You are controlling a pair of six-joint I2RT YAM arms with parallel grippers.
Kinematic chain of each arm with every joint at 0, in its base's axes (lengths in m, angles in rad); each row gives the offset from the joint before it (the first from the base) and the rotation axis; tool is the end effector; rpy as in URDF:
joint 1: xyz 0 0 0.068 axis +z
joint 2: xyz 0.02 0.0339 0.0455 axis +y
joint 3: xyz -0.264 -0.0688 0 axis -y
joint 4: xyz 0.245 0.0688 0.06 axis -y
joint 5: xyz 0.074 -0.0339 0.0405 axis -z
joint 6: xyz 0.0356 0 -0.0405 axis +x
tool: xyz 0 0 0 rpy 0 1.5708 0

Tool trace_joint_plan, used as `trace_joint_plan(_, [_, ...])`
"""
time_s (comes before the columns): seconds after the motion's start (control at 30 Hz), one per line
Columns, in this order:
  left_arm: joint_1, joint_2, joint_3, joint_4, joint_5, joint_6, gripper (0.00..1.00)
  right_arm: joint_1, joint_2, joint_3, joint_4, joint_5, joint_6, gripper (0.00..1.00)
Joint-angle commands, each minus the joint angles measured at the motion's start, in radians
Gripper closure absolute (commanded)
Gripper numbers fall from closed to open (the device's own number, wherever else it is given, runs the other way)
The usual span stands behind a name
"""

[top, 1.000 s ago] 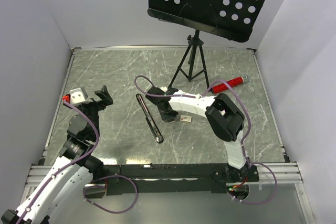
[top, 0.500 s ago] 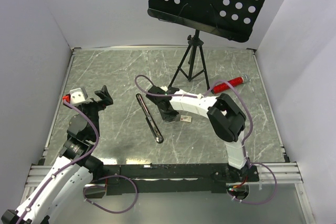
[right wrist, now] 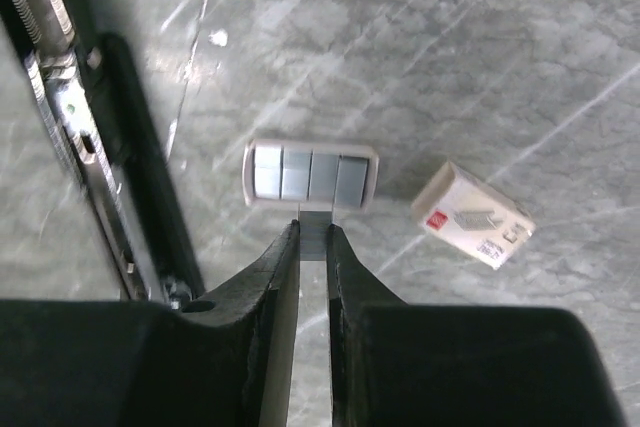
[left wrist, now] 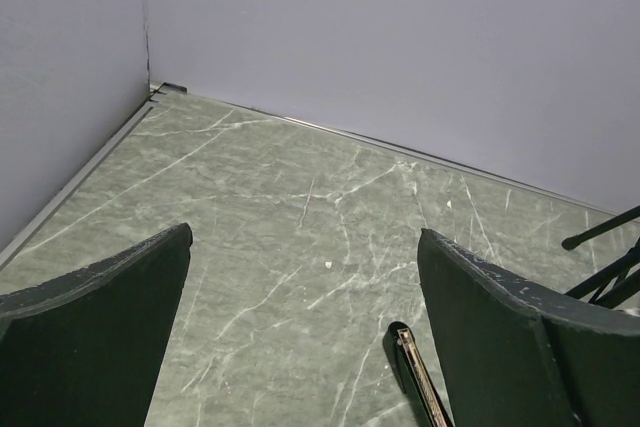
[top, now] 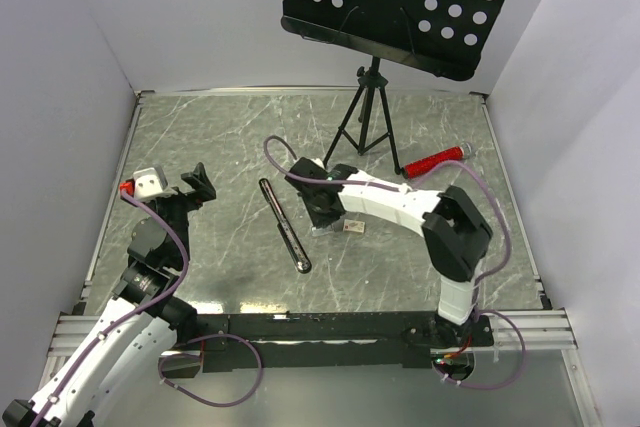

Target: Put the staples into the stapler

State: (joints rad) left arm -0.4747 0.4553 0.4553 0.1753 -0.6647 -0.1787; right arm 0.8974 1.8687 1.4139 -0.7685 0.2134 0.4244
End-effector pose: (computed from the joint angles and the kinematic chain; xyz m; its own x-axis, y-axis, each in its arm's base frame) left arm 0.1242 -0.0391 0.3074 0.1847 -0.2522 -0.9499 -0.1500 0.9479 -0.2809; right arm 0.2435 0.2931 0.2099 -0.8304 -0.3956 -0.3923 -0.4138 0.9095 -0.0412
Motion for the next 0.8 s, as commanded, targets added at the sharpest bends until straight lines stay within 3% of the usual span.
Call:
trace_joint_plan(0.0, [0.002, -0.007, 0.011, 0.021, 0.022, -0.008, 0.01, 0.023, -0.132, -0.055, 0.043, -0.058, -0.047, 0.91])
trace_joint_plan(0.33, [0.004, -0.023, 0.011, 0.016, 0.025, -0.016, 0.01, 0.070, -0.223, -0.299, 0.109, -0.192, -0.041, 0.90])
trace_joint_plan(0.77, [0.001, -0.030, 0.014, 0.006, 0.030, -0.025, 0.01, 0.113, -0.226, -0.264, 0.109, -0.141, 0.068, 0.91])
